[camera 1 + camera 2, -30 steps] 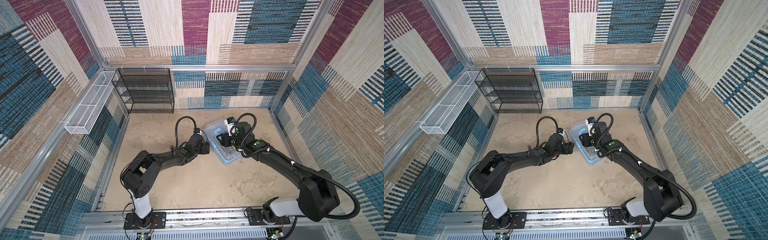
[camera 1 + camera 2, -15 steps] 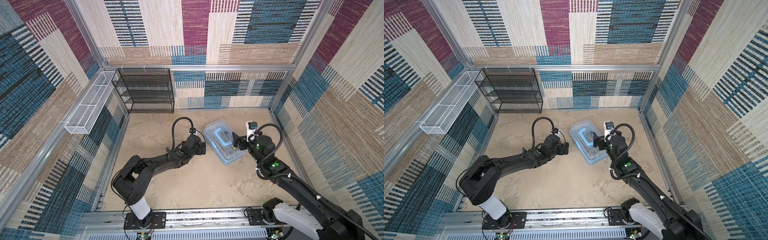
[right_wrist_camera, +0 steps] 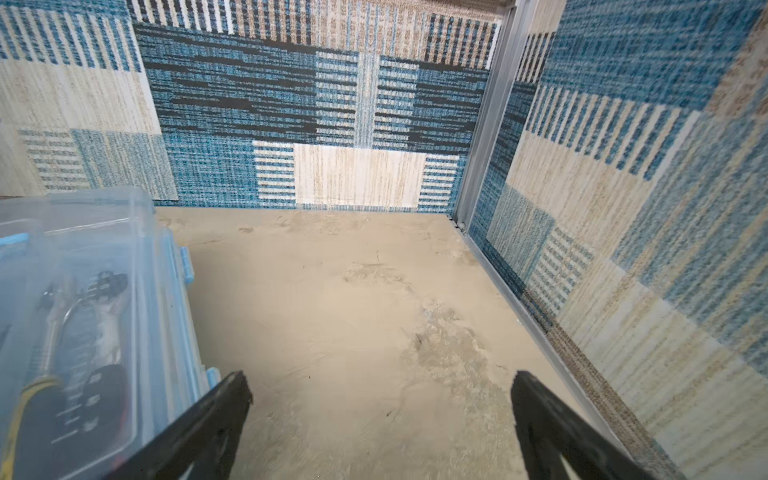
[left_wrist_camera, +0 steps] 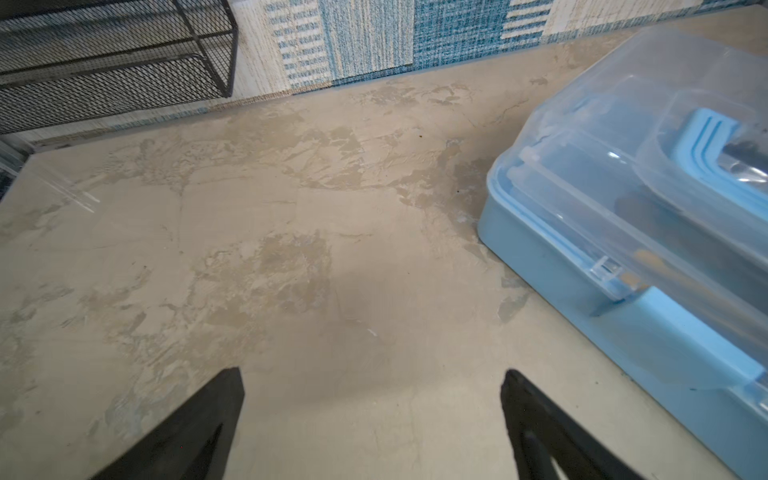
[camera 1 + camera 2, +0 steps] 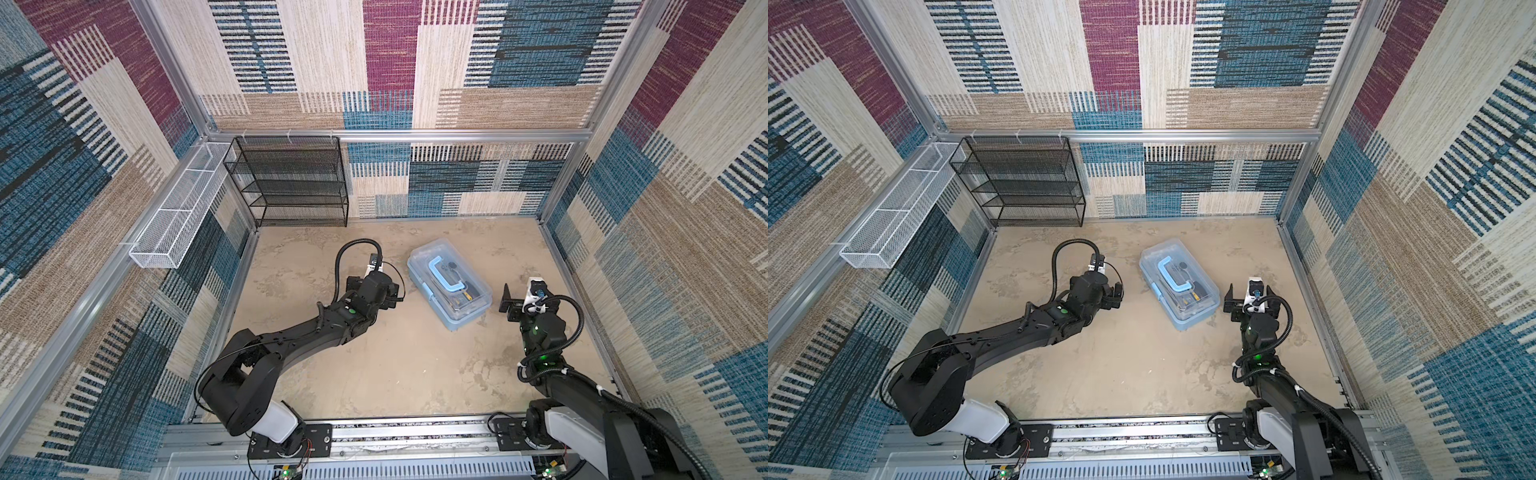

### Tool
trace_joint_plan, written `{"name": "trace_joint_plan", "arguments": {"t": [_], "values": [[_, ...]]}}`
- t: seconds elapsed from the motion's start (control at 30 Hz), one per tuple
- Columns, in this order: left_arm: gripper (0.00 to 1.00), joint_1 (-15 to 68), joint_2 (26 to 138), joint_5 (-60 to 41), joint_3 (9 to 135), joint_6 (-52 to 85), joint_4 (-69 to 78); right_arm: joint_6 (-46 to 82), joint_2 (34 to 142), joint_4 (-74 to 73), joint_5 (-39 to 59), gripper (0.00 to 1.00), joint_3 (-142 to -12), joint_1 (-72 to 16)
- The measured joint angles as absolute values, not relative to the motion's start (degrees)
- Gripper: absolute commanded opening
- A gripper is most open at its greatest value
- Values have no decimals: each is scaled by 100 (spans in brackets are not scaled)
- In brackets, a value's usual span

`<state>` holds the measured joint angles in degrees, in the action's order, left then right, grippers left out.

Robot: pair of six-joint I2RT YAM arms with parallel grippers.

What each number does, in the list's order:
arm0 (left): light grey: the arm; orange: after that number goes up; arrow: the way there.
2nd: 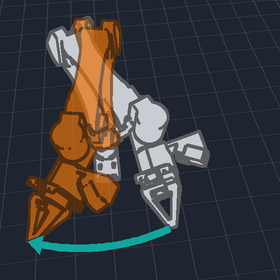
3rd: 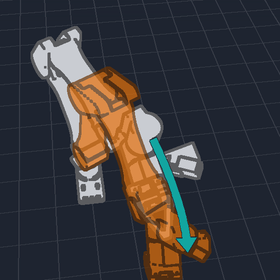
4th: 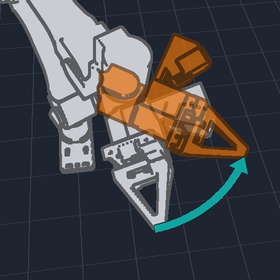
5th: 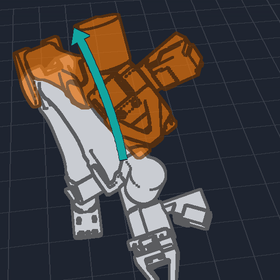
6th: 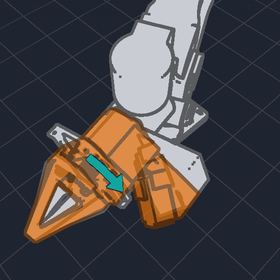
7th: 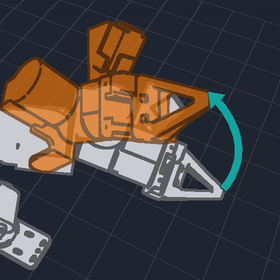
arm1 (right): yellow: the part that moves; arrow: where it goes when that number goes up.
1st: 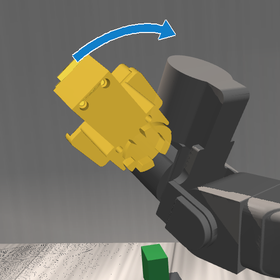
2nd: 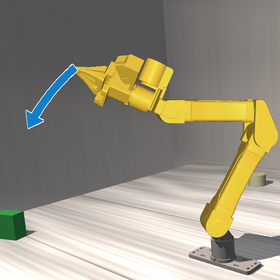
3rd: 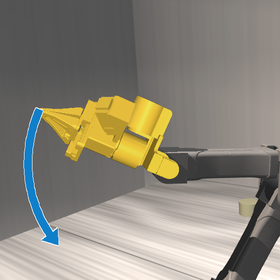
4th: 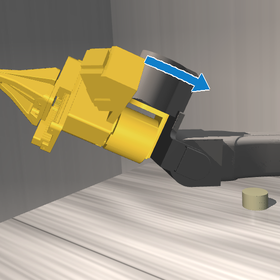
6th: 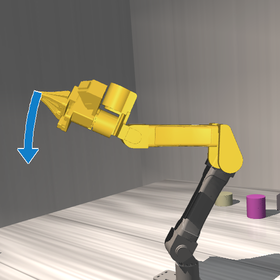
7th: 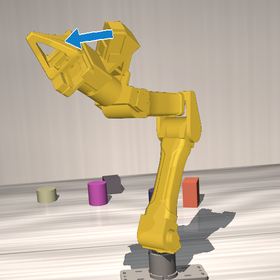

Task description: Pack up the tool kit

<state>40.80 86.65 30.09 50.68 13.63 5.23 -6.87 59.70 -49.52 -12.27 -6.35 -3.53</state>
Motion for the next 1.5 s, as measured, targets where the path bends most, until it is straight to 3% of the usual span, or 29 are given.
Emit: {"name": "trace_joint_plan", "arguments": {"t": [0.27,0.6,0.87,1.27,1.5], "values": [[100,4023,8418,3476,4875,1048,519,-421,7164,-6399,-790,100,-508,-86],[99,3852,8108,4316,4530,701,561,-237,7419,-6910,-381,100,-534,1],[100,3535,7972,5026,4248,139,867,-156,8722,-7371,-143,100,-906,3],[100,2858,8643,5677,3769,-1120,2711,-178,8788,-7262,-86,100,-1175,19],[99,2696,10086,5686,3339,-2860,5537,-180,8788,-7251,-86,100,-1175,19]]}}
